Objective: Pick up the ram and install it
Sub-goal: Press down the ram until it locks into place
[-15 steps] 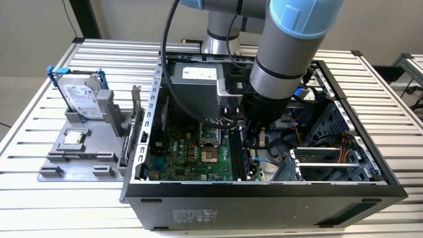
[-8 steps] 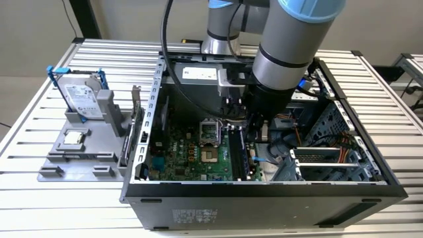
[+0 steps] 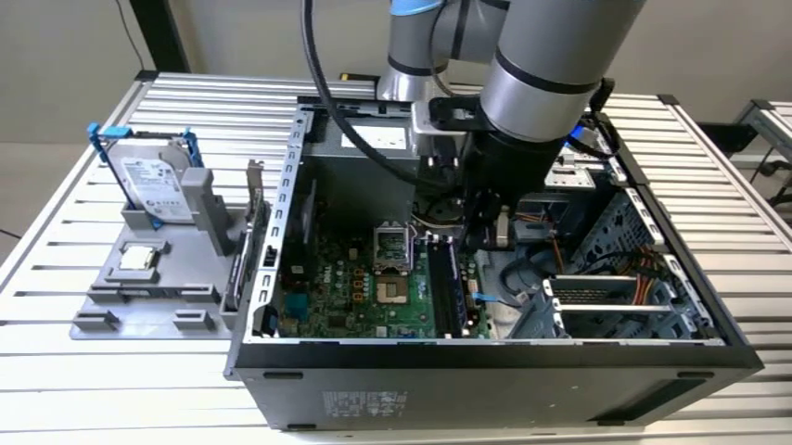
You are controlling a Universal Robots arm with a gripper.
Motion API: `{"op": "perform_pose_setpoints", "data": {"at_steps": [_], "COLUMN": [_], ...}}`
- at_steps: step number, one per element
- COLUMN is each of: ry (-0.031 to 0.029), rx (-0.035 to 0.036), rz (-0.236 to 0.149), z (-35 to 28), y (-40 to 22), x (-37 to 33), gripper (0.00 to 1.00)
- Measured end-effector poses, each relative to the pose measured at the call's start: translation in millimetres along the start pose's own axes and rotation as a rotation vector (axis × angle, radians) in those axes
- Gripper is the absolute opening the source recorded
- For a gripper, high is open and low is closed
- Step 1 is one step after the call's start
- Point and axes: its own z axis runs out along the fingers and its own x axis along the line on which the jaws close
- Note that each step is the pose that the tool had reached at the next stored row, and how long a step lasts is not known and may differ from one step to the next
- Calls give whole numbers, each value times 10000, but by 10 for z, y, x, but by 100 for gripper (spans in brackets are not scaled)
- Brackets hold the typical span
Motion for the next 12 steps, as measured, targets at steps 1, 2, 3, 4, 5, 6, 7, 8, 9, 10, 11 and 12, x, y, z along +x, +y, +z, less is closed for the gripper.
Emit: {"op": "perform_pose_setpoints", "data": {"at_steps": [1, 2, 3, 4, 5, 6, 7, 8, 9, 10, 11, 12], "ry": [2, 2, 4, 3, 2, 1, 1, 1, 3, 2, 3, 2], "rx": [-1, -1, -2, -1, -1, -1, -1, -1, -1, -1, -1, -1], "rz": [-1, -1, 0, -1, -1, -1, -1, -1, -1, -1, -1, -1], "z": [-29, -54, -82, -104, -107, -107, -107, -107, -109, -108, -109, -109], "y": [1, 2, 3, 4, 4, 4, 4, 4, 4, 4, 4, 4], "x": [-1, -1, -2, -3, -3, -3, -3, -3, -3, -3, -3, -3], "gripper": [0, 0, 0, 0, 0, 0, 0, 0, 0, 0, 0, 0]}}
